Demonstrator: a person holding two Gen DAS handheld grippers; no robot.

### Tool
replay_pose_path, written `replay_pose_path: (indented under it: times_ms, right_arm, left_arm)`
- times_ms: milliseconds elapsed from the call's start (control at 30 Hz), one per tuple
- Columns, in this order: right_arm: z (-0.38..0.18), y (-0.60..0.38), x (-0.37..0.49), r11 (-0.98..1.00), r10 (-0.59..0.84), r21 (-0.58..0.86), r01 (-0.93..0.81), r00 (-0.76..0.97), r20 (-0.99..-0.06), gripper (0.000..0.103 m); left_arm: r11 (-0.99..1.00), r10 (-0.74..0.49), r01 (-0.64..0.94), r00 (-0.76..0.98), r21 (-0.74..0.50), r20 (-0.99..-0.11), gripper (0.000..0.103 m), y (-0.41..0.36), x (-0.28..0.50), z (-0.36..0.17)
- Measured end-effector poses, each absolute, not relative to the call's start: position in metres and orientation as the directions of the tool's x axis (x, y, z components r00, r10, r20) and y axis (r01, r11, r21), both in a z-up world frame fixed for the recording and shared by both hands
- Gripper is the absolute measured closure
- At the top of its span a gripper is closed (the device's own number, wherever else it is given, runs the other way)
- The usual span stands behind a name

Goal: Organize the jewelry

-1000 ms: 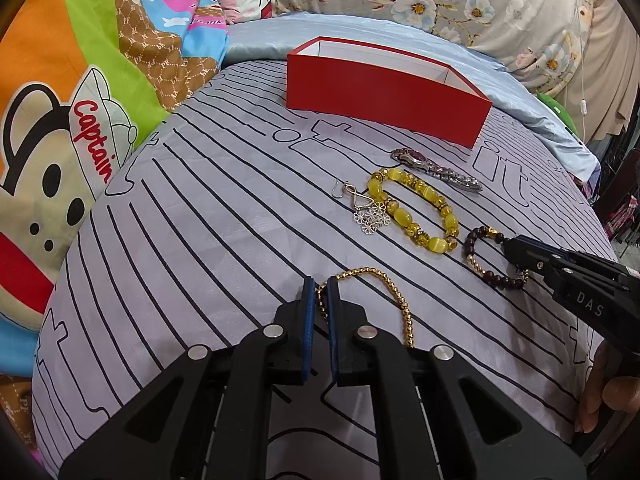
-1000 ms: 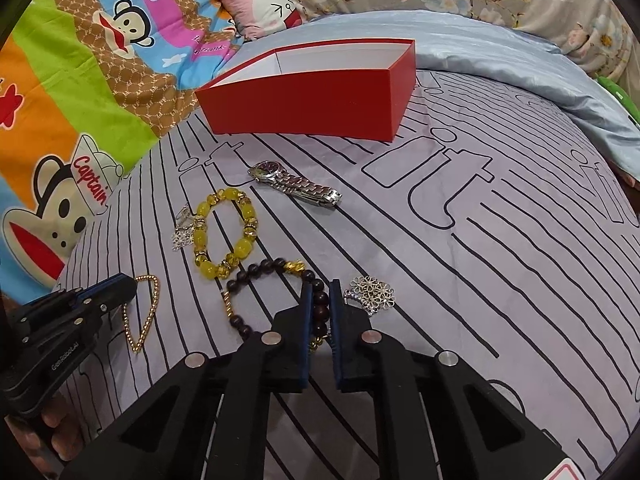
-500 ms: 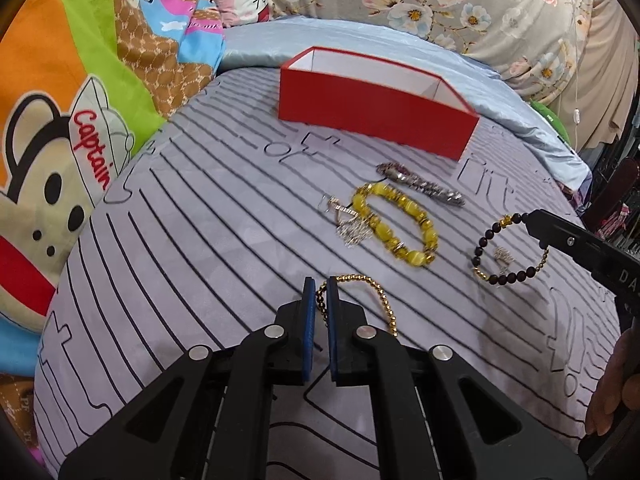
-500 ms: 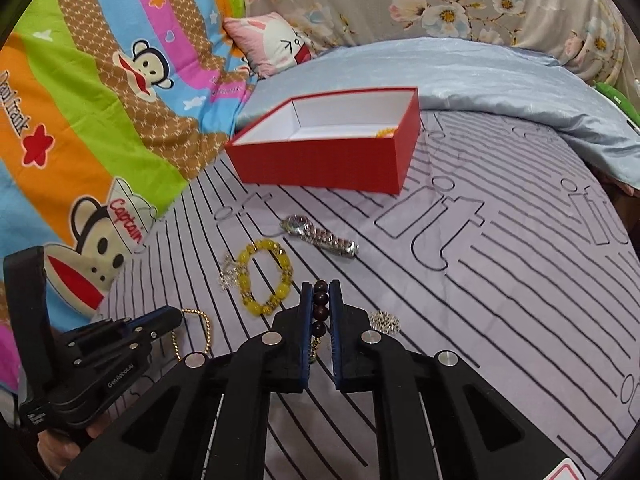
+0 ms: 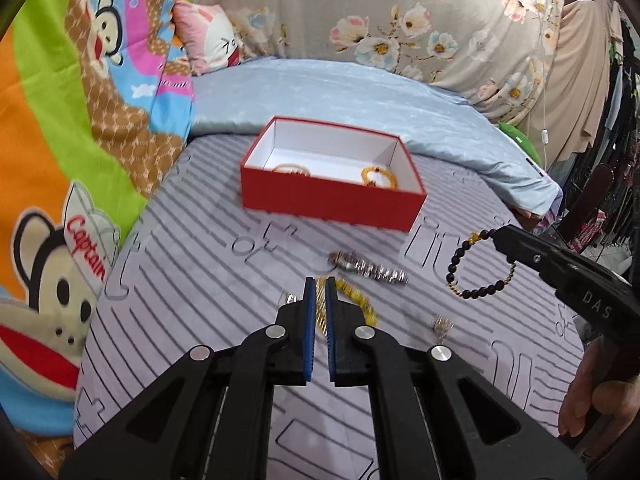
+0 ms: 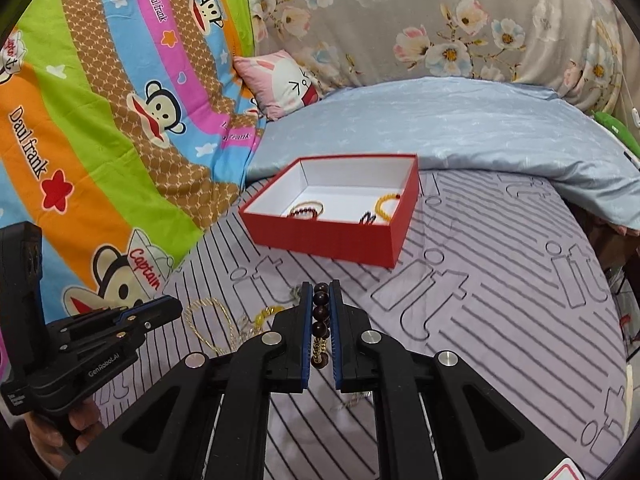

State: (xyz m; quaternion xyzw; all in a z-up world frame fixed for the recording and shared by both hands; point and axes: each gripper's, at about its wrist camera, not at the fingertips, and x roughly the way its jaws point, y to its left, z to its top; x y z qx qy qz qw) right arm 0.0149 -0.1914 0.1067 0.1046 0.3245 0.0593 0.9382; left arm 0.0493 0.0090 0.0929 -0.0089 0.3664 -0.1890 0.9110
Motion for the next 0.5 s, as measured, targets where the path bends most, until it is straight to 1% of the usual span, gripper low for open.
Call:
replay_pose_path:
  times_ms: [267, 333, 500]
  right_arm:
    - [0.128, -0.203, 0.06, 0.977, 0.153, 0.209, -0.037, 0.805, -0.573, 0.096]
    - [0.132, -0.204, 0.066, 0.978, 0.151, 0.204, -0.039, 0.811, -0.566, 0.096]
    - [0.133, -0.202, 0.069, 0.979, 0.152, 0.199, -0.047, 0.818, -0.555, 0.096]
  left_arm:
    - [0.929, -0.342, 0.354, 0.711, -0.108, -0.614, 0.101, -0.009, 0.091, 0.126]
    - [0.931, -0.339, 0.349, 0.721, -0.106, -0.605, 0.103, -0.008, 0.099, 0.133]
    - [0.938, -0.328, 0.328, 0.738, -0.111, -0.589, 0.103, 0.006, 0.111, 0.144]
